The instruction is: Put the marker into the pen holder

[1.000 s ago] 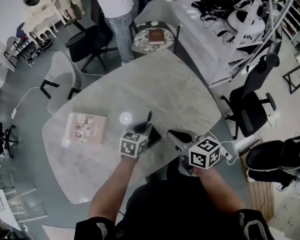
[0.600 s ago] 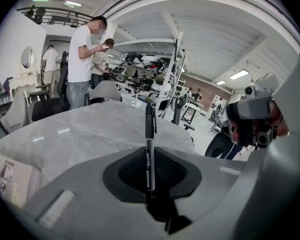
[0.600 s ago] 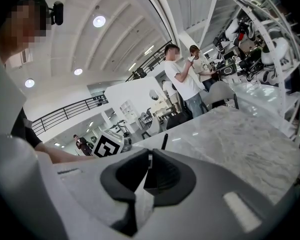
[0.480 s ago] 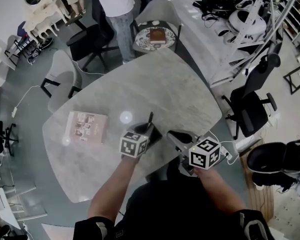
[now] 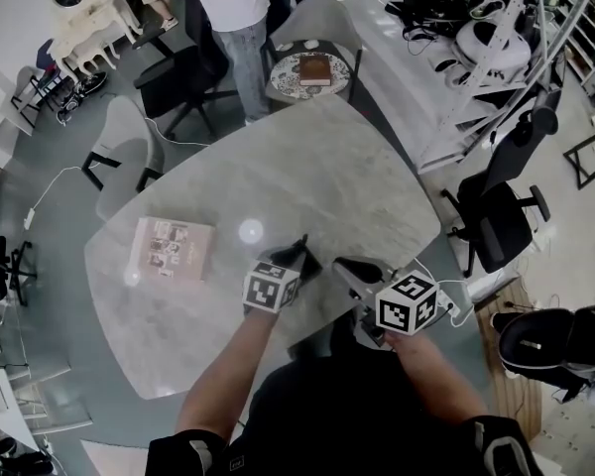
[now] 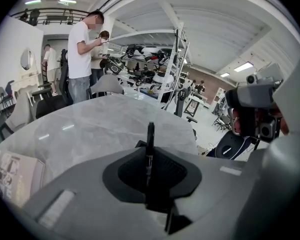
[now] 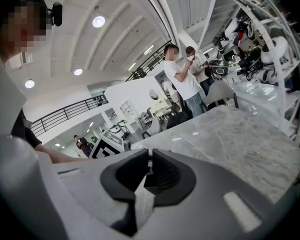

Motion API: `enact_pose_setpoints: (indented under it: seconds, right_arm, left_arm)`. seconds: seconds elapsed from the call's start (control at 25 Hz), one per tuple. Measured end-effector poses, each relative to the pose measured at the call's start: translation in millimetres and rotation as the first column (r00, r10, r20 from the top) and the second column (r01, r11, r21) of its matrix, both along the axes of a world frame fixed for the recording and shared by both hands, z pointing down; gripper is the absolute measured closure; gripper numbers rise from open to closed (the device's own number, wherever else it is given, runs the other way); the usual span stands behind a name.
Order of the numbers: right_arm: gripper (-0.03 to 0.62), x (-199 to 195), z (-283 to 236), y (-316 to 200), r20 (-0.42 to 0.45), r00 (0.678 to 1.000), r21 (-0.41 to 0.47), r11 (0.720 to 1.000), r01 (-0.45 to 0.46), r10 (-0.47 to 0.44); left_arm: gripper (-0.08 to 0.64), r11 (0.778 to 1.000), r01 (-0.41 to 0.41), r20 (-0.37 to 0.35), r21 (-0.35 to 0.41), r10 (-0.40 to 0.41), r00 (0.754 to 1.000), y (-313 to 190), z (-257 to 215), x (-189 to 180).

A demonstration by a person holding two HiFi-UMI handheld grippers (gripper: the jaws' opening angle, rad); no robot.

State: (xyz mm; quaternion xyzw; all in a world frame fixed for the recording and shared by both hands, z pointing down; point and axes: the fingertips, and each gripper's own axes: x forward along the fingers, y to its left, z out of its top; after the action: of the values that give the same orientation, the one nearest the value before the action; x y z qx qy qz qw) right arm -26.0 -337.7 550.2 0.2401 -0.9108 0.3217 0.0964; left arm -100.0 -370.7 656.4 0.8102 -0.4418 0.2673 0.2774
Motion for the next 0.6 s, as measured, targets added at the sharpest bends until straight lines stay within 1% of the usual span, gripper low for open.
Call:
enact_pose_setpoints:
  seconds: [0.16, 0.4, 0.6]
  right_arm:
    - [0.566, 1.7, 2.1, 2.0, -0.003, 1.000, -0.004, 1.000, 0.004, -0.004]
    - [0.566, 6.8, 3.5, 4.8, -0.007, 1.000, -0.009, 1.000, -0.001, 0.000]
    - [0.566, 8.2, 4.2, 6.7, -0.004, 1.000, -0.014, 1.000, 0.002, -0.002]
  left_arm:
    - [0.506, 1.000, 0.022, -0.021, 0.001, -0.022, 1.000, -1.3, 2.0, -3.4]
    - [0.505, 1.000, 0.002, 0.011, -0.002, -0.002, 1.000, -2.4, 2.9, -1.6]
    - [0.473, 1.000, 0.017, 0.033, 0.017, -0.017, 0.999, -9.0, -0.8, -2.1]
